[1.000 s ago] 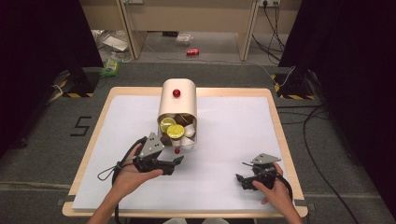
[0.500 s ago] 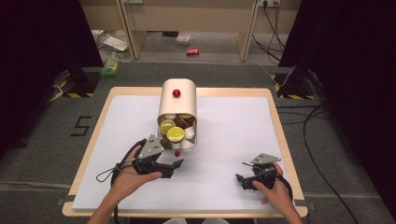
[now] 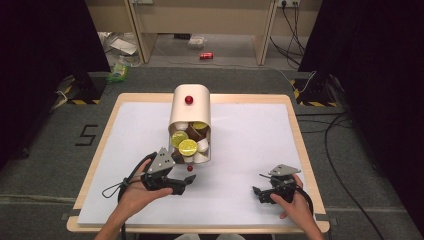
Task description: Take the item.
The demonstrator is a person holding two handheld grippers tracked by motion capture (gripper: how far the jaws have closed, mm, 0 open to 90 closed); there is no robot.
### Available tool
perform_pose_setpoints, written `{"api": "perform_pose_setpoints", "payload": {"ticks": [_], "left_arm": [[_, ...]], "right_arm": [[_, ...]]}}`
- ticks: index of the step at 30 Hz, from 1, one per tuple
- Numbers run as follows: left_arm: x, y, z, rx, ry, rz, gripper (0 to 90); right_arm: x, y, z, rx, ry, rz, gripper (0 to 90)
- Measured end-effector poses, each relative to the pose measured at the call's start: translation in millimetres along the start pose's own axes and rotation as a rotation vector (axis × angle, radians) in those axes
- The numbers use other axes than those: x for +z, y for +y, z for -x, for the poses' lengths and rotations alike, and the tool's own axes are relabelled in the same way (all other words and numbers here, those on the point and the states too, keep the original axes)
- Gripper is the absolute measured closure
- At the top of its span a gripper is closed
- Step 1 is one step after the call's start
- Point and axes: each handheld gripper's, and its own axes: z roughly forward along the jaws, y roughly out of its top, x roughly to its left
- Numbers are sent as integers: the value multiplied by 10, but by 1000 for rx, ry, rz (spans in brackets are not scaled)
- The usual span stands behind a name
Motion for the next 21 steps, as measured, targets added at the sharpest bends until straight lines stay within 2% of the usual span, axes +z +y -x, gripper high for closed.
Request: {"api": "perform_pose_setpoints", "payload": {"ticks": [7,11,21], "left_arm": [[-11,10,-9,-10,0,5,221],[-67,61,-35,-21,17,42,216],[-58,167,-86,-21,63,55,208]], "right_arm": [[0,1,2,-1,1,-1,3],[-1,0,0,0,1,-1,3],[-1,0,2,-1,1,-1,3]]}}
